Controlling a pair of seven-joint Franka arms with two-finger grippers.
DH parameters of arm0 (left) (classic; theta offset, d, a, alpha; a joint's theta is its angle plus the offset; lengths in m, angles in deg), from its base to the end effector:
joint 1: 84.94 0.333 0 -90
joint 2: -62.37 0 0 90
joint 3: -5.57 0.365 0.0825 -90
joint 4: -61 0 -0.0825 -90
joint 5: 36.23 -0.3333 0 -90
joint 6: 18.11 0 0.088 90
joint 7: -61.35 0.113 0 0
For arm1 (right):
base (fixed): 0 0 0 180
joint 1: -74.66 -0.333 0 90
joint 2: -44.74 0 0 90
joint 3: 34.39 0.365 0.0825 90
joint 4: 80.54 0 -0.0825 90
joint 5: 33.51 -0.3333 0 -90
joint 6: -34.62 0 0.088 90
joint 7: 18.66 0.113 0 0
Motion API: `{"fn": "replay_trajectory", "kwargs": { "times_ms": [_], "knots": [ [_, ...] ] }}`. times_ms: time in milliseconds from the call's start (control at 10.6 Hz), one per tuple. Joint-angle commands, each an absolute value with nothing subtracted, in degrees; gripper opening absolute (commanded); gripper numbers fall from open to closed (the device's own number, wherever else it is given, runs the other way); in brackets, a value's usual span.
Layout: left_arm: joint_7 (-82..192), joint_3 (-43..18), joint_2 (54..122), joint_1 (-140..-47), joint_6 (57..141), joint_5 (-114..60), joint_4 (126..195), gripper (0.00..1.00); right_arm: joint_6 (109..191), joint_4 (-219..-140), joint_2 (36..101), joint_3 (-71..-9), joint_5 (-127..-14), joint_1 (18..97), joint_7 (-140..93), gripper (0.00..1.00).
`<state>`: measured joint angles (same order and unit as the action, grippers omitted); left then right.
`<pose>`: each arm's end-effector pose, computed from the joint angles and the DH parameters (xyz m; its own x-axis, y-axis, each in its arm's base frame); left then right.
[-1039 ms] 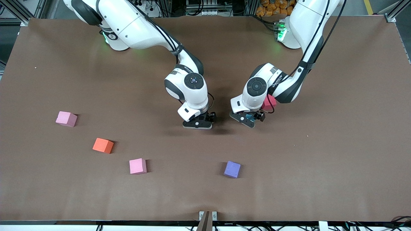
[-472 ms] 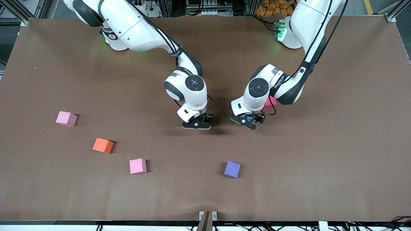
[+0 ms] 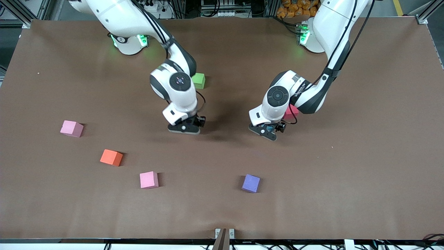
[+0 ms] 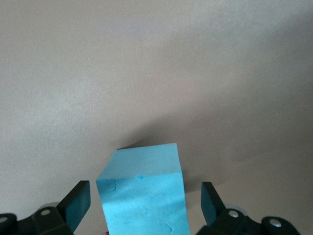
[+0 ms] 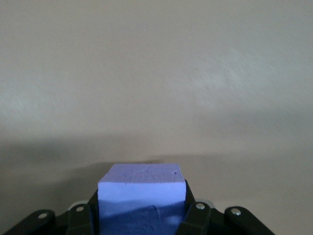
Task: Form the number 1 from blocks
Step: 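Carry the purple block toward the green block with the right gripper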
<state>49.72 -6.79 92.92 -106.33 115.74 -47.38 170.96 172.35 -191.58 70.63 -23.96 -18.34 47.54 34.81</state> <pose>0.5139 -0.3236 0.2845 0.8724 -0.4798 -0.0935 -0.4846 -0.8740 -0.0366 0.4929 0.3617 0.3305 0.9906 -0.0998 0.0936 -0.1045 -0.9934 0.0469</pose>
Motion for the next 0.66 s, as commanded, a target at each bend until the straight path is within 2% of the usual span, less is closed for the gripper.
{"fn": "replay_trajectory", "kwargs": {
  "times_ms": [0, 94, 189, 283, 378, 567],
  "knots": [
    [46.3, -6.9, 93.7, -105.6, 114.7, -48.2, 170.7, 0.98, 173.7, -201.8, 62.6, -19.0, -20.7, 51.4, 34.3, 0.0],
    [43.7, -6.9, 93.7, -105.6, 114.7, -47.8, 170.7, 0.39, 175.1, -205.7, 60.0, -16.9, -22.1, 52.8, 34.3, 0.0],
    [40.6, -6.9, 94.1, -105.9, 114.7, -47.8, 170.7, 0.06, 176.8, -209.2, 58.1, -14.9, -22.4, 54.0, 34.6, 0.0],
    [38.9, -6.9, 94.4, -106.3, 114.7, -47.8, 170.8, 0.0, 177.1, -210.8, 57.7, -12.9, -22.4, 54.5, 35.5, 0.0],
    [38.6, -6.9, 94.4, -106.3, 114.7, -47.8, 170.7, 0.0, 177.3, -211.7, 57.8, -12.0, -22.4, 54.5, 36.4, 0.0],
    [34.8, -6.8, 94.2, -106.3, 114.7, -47.8, 170.3, 0.0, 183.1, -216.2, 57.9, -10.8, -22.4, 54.5, 36.5, 0.0]
  ]
}}
